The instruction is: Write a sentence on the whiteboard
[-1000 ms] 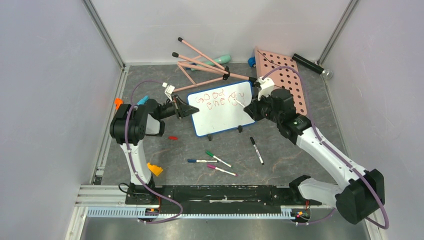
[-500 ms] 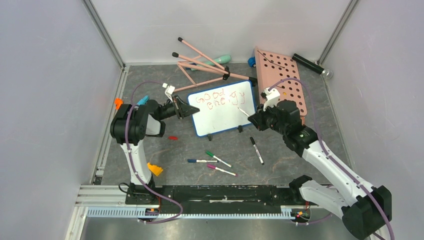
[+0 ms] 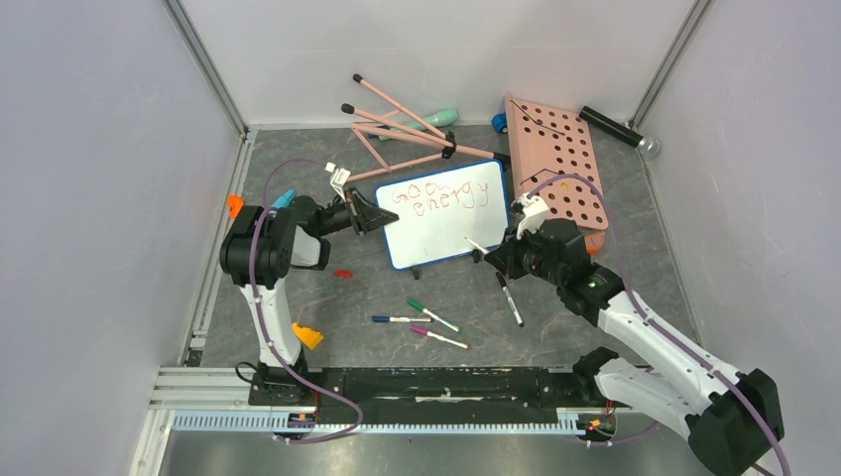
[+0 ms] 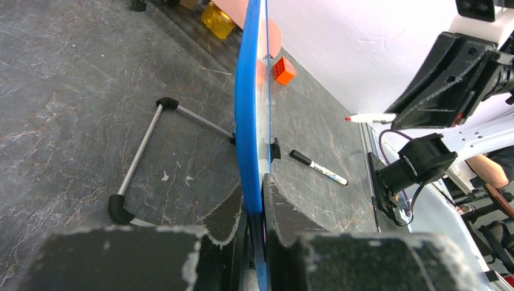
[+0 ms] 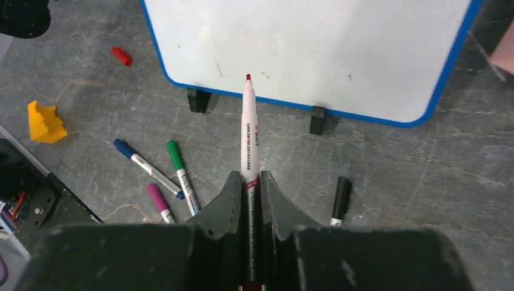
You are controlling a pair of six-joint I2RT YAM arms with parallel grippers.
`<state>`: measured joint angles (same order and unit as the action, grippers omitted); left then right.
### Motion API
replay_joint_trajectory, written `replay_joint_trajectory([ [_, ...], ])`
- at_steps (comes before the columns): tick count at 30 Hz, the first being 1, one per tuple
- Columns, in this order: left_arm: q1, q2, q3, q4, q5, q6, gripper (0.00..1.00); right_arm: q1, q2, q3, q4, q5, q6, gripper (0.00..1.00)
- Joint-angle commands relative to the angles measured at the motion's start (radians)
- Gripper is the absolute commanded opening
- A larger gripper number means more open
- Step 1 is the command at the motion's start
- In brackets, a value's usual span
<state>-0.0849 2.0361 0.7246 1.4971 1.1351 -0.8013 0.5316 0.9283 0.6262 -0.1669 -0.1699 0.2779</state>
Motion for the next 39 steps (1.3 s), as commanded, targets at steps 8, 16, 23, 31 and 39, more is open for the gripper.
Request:
replay_joint_trajectory([
  [8, -0.001, 0.019, 0.022, 0.06, -0.014, 0.087, 0.02, 0.142, 0.0, 0.005, 0.078, 0.137, 0.053, 0.0],
  [16, 0.0, 0.004, 0.012, 0.06, -0.004, 0.097, 0.02, 0.176, 0.023, 0.018, 0.126, 0.164, 0.049, 0.0],
  [23, -0.001, -0.012, -0.004, 0.06, 0.009, 0.121, 0.02, 0.201, 0.057, 0.029, 0.13, 0.21, 0.026, 0.0],
  [31, 0.0, -0.011, 0.001, 0.06, 0.009, 0.117, 0.02, 0.248, 0.132, 0.084, 0.15, 0.241, 0.026, 0.0],
  [39, 0.0, -0.01, 0.002, 0.06, 0.011, 0.115, 0.02, 0.309, 0.231, 0.168, 0.12, 0.32, 0.027, 0.0],
])
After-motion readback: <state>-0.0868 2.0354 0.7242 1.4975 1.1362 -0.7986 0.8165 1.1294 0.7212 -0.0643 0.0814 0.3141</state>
